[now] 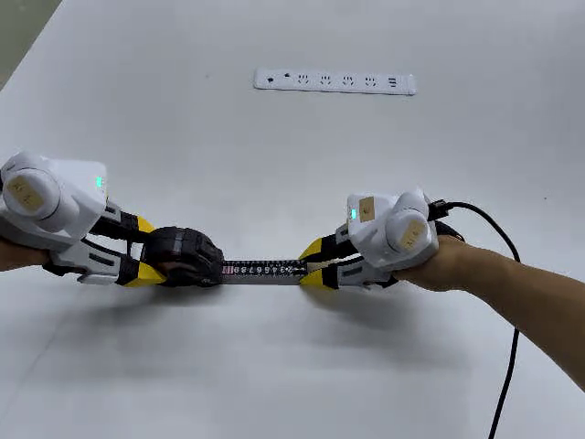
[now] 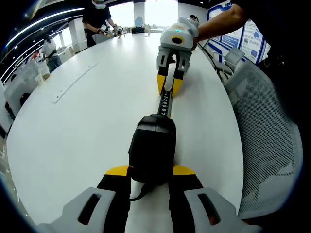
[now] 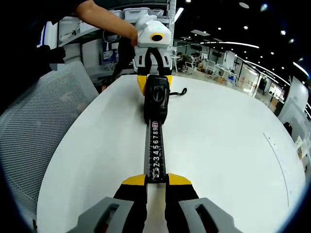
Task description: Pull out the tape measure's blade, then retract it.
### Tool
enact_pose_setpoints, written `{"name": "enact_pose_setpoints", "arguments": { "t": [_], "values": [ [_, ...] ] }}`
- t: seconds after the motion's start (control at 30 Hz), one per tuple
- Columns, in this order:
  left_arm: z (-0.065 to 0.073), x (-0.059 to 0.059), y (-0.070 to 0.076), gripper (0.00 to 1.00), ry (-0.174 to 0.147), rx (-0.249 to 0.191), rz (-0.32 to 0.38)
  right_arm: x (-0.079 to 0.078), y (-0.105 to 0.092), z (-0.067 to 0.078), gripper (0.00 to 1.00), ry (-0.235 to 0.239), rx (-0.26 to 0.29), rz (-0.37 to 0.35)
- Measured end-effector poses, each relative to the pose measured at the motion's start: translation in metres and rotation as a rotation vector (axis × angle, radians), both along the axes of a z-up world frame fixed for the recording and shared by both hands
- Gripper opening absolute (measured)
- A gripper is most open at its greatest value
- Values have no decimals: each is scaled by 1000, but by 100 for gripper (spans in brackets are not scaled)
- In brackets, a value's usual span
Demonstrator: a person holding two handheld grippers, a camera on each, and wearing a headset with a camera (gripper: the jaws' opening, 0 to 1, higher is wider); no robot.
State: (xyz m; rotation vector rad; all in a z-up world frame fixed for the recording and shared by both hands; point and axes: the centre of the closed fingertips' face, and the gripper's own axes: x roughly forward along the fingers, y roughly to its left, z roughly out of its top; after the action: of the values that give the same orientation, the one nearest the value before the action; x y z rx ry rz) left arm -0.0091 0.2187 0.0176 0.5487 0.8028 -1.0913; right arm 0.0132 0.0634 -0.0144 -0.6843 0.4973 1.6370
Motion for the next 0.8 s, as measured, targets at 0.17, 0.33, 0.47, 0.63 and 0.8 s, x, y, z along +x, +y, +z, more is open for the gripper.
{"name": "enact_pose_setpoints", "arguments": {
  "t": [0.17, 0.33, 0.47, 0.63, 0.8],
  "values": [
    [1, -1, 0, 24, 3, 2, -2, 1, -8, 1, 10, -1, -5, -7],
    [2, -2, 0, 24, 1, 5, -4, 1, -17, 1, 10, -1, -12, -12],
    [2, -3, -2, 24, 3, 6, -4, 2, -23, 1, 10, -2, -18, -17],
    [2, -2, -2, 24, 4, 8, -6, 2, -29, 2, 10, -1, -24, -22],
    [2, -2, -3, 24, 5, 8, -6, 4, -36, 2, 10, -8, -37, -25]
  ]
}}
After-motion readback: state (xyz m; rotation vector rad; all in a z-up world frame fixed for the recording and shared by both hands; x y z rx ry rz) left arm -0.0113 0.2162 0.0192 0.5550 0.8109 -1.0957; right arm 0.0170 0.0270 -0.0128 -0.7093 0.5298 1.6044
